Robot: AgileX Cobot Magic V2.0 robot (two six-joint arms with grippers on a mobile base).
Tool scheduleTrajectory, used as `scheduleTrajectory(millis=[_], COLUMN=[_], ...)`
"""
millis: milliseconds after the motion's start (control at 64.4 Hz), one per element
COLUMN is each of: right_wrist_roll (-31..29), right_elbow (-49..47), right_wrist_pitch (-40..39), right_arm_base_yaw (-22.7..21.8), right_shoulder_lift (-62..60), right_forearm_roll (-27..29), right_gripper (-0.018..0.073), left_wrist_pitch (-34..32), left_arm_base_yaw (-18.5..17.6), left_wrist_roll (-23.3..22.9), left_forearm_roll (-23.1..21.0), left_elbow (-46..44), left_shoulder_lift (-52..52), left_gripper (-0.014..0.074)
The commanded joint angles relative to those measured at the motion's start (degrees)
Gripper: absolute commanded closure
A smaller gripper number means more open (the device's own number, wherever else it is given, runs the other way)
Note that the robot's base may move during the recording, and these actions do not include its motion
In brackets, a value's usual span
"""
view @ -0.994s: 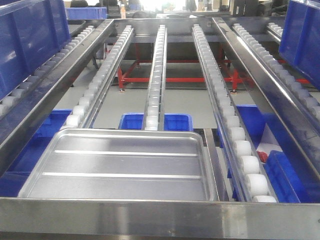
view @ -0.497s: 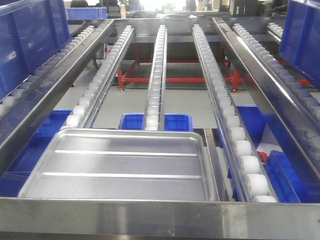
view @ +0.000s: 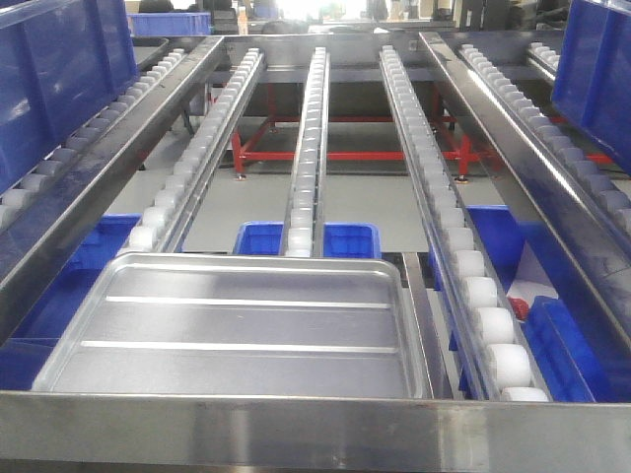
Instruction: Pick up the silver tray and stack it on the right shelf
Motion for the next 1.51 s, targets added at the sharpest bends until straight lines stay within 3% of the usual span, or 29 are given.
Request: scheduleTrajectory(millis=[0,155,264,466,559,653,808,870,1025,1165,1336,1492], right_wrist_roll=[-0.43,-0.43,-0.43,-0.43,-0.43,-0.43,-0.43,-0.43,-0.43,-0.43,-0.43,-0.34], right_elbow=[-7.41,-17.01,-21.45,-23.76,-24.05,-24.55,-27.19,-28.81,-30.87,-32.42,-37.60,-41.02], right_wrist_pitch=[-1.10,8.56,13.63,18.11,18.93,18.98,21.18,22.68,21.25,24.19,32.95,35.45], right_arm_base_yaw=[0.63,4.57,7.73,16.09,19.62,22.49,26.19,27.19,27.84,27.84,27.84,30.45], right_shoulder_lift=[3.15,12.16,18.56,27.31,30.52,33.42,39.19,42.02,48.34,53.74,60.70,67.27], right_forearm_roll=[0.25,0.25,0.25,0.25,0.25,0.25,1.81,4.19,12.08,15.94,16.39,16.12], right_gripper=[0.0503,0.0500,0.0479,0.0190,0.0131,0.0131,0.0112,0.0101,0.0102,0.0102,0.0103,0.0104], left_wrist_pitch=[3.66,15.87,20.13,23.01,26.64,29.12,32.32,34.07,39.05,37.91,39.00,41.07], left_arm_base_yaw=[0.07,0.07,0.07,-0.93,-3.72,-7.38,-13.28,-14.72,-17.52,-18.15,-18.15,-18.15], left_wrist_roll=[-0.08,-0.08,-0.08,0.79,4.04,5.36,5.36,5.36,5.49,5.47,5.47,5.47], left_forearm_roll=[0.82,-2.98,-5.34,-6.07,-6.77,-7.45,-7.35,-7.35,-10.82,-12.91,-13.17,-12.40], left_elbow=[-9.75,-19.42,-21.95,-22.38,-23.86,-25.70,-28.86,-30.42,-35.39,-36.82,-36.82,-38.17], left_shoulder_lift=[2.98,11.31,18.47,29.12,32.69,35.46,40.50,42.76,48.22,52.56,58.47,64.27], left_gripper=[0.0697,0.0697,0.0695,0.0685,0.0685,0.0634,0.0320,0.0272,0.0274,0.0281,0.0281,0.0281])
